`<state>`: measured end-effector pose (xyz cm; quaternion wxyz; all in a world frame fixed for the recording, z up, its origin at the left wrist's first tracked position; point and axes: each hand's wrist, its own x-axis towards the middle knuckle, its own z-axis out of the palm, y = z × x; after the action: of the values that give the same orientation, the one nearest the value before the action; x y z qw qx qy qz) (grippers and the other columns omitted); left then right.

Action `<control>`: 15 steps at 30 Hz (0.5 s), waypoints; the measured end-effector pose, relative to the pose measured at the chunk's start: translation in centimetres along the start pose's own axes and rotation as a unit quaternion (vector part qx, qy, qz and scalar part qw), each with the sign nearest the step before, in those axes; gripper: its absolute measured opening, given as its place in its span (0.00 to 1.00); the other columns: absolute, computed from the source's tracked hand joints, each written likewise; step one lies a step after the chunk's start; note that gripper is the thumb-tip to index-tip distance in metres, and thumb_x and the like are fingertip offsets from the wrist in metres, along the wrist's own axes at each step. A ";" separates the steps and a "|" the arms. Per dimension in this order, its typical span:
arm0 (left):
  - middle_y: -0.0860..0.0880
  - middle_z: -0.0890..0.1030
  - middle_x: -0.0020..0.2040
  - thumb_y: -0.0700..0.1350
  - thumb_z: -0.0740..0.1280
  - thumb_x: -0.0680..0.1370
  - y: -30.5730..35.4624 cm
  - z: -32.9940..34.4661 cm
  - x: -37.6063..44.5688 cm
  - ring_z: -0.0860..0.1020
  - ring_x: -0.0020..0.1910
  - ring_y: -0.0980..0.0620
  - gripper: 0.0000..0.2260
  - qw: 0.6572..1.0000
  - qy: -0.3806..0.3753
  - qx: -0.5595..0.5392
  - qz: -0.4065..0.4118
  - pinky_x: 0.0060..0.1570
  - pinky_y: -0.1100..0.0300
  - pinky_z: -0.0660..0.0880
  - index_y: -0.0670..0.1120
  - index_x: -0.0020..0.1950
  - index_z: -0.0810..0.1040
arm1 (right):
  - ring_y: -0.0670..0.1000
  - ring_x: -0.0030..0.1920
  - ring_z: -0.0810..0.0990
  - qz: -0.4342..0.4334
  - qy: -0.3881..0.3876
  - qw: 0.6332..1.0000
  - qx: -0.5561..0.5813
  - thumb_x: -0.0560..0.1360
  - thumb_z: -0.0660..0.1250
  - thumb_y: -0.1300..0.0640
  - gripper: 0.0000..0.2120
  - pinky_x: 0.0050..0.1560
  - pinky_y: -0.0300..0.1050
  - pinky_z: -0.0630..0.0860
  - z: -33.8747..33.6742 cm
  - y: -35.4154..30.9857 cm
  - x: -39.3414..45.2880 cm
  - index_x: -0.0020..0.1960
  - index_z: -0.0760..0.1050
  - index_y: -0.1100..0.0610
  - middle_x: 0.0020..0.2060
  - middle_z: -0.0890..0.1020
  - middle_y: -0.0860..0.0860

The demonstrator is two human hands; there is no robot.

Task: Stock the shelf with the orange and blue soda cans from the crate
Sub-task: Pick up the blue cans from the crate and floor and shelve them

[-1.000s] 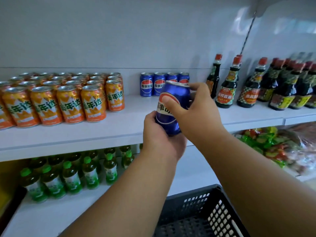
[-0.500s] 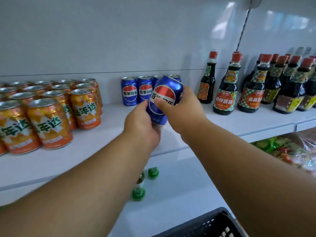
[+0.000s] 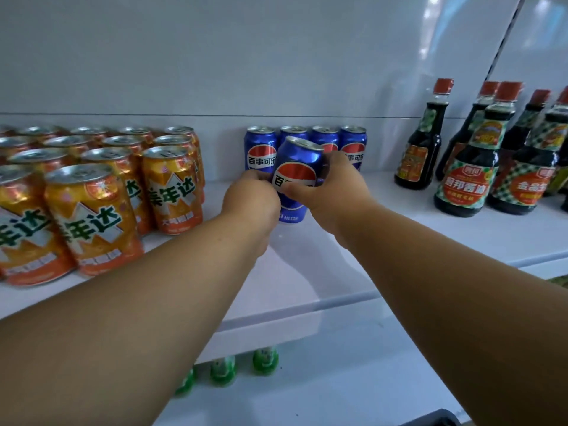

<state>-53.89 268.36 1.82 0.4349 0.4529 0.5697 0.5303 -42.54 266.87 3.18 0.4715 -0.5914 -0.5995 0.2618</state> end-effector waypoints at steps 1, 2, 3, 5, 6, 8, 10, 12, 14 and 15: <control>0.46 0.82 0.51 0.37 0.58 0.79 0.0 0.0 0.4 0.80 0.50 0.45 0.12 1.000 0.011 -0.001 -0.005 0.54 0.49 0.78 0.50 0.53 0.77 | 0.47 0.51 0.79 -0.007 -0.001 1.000 -0.011 0.68 0.79 0.52 0.27 0.43 0.36 0.74 0.5 0.2 0.4 0.60 0.68 0.50 0.51 0.78 0.46; 0.46 0.82 0.52 0.36 0.57 0.78 -0.1 0.1 0.7 0.80 0.50 0.45 0.13 1.000 0.024 -0.004 -0.011 0.53 0.49 0.79 0.50 0.53 0.77 | 0.48 0.52 0.79 -0.016 -0.003 1.000 -0.019 0.69 0.79 0.53 0.26 0.42 0.35 0.73 0.9 0.3 0.8 0.61 0.69 0.51 0.51 0.78 0.46; 0.47 0.81 0.52 0.36 0.57 0.78 -0.1 0.1 1.1 0.80 0.50 0.46 0.13 0.999 0.037 0.000 -0.012 0.53 0.48 0.79 0.50 0.54 0.77 | 0.48 0.53 0.79 -0.026 -0.004 0.999 -0.027 0.70 0.78 0.54 0.27 0.43 0.34 0.72 1.4 0.5 1.3 0.64 0.69 0.52 0.53 0.79 0.46; 0.47 0.80 0.54 0.37 0.58 0.78 0.0 0.0 1.8 0.79 0.52 0.46 0.13 0.998 0.056 0.028 0.006 0.54 0.47 0.79 0.50 0.57 0.75 | 0.48 0.55 0.79 -0.042 -0.010 0.998 -0.052 0.70 0.78 0.55 0.28 0.47 0.36 0.72 2.2 0.8 2.2 0.67 0.70 0.53 0.57 0.80 0.48; 0.48 0.80 0.54 0.38 0.59 0.78 -0.2 0.0 2.2 0.79 0.52 0.46 0.12 0.997 0.063 0.039 0.019 0.54 0.47 0.79 0.50 0.57 0.75 | 0.48 0.56 0.79 -0.048 -0.013 0.997 -0.064 0.71 0.77 0.54 0.29 0.48 0.37 0.72 2.5 0.9 2.6 0.68 0.70 0.53 0.58 0.80 0.48; 0.49 0.80 0.54 0.39 0.61 0.78 -0.5 -0.1 2.9 0.79 0.52 0.48 0.12 0.996 0.065 0.052 0.040 0.54 0.48 0.79 0.50 0.59 0.75 | 0.49 0.56 0.79 -0.052 -0.011 0.996 -0.073 0.71 0.77 0.54 0.29 0.51 0.41 0.74 3.1 1.3 3.5 0.68 0.69 0.52 0.58 0.80 0.48; 0.52 0.81 0.54 0.40 0.63 0.77 -1.2 -0.2 3.4 0.79 0.52 0.49 0.12 0.994 0.059 0.063 0.064 0.55 0.48 0.79 0.51 0.58 0.76 | 0.50 0.57 0.79 -0.053 0.001 0.995 -0.081 0.72 0.76 0.55 0.28 0.56 0.45 0.76 3.6 1.7 4.3 0.68 0.69 0.52 0.58 0.80 0.48; 0.54 0.81 0.52 0.41 0.64 0.77 -1.7 -0.2 3.7 0.80 0.51 0.51 0.10 0.991 0.052 0.079 0.089 0.54 0.50 0.79 0.54 0.55 0.77 | 0.51 0.58 0.79 -0.057 0.006 0.994 -0.089 0.72 0.75 0.55 0.29 0.61 0.49 0.76 4.2 2.1 5.1 0.69 0.68 0.52 0.59 0.80 0.49; 0.54 0.82 0.52 0.43 0.65 0.78 -2.0 -0.2 4.1 0.80 0.50 0.52 0.11 0.990 0.045 0.089 0.103 0.52 0.51 0.79 0.54 0.57 0.79 | 0.51 0.60 0.79 -0.055 0.005 0.994 -0.093 0.73 0.75 0.56 0.28 0.63 0.50 0.75 4.6 2.4 5.8 0.69 0.68 0.52 0.60 0.80 0.49; 0.54 0.83 0.52 0.44 0.65 0.78 -2.0 -0.1 4.2 0.80 0.50 0.52 0.12 0.989 0.043 0.091 0.105 0.51 0.53 0.79 0.55 0.59 0.79 | 0.51 0.60 0.79 -0.055 0.003 0.994 -0.091 0.73 0.75 0.56 0.28 0.64 0.51 0.75 4.8 2.6 6.1 0.69 0.68 0.52 0.60 0.80 0.49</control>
<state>-55.02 272.36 -0.27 0.3091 0.5249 0.5827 0.5379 -44.68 274.35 0.44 0.4309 -0.5987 -0.6512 0.1782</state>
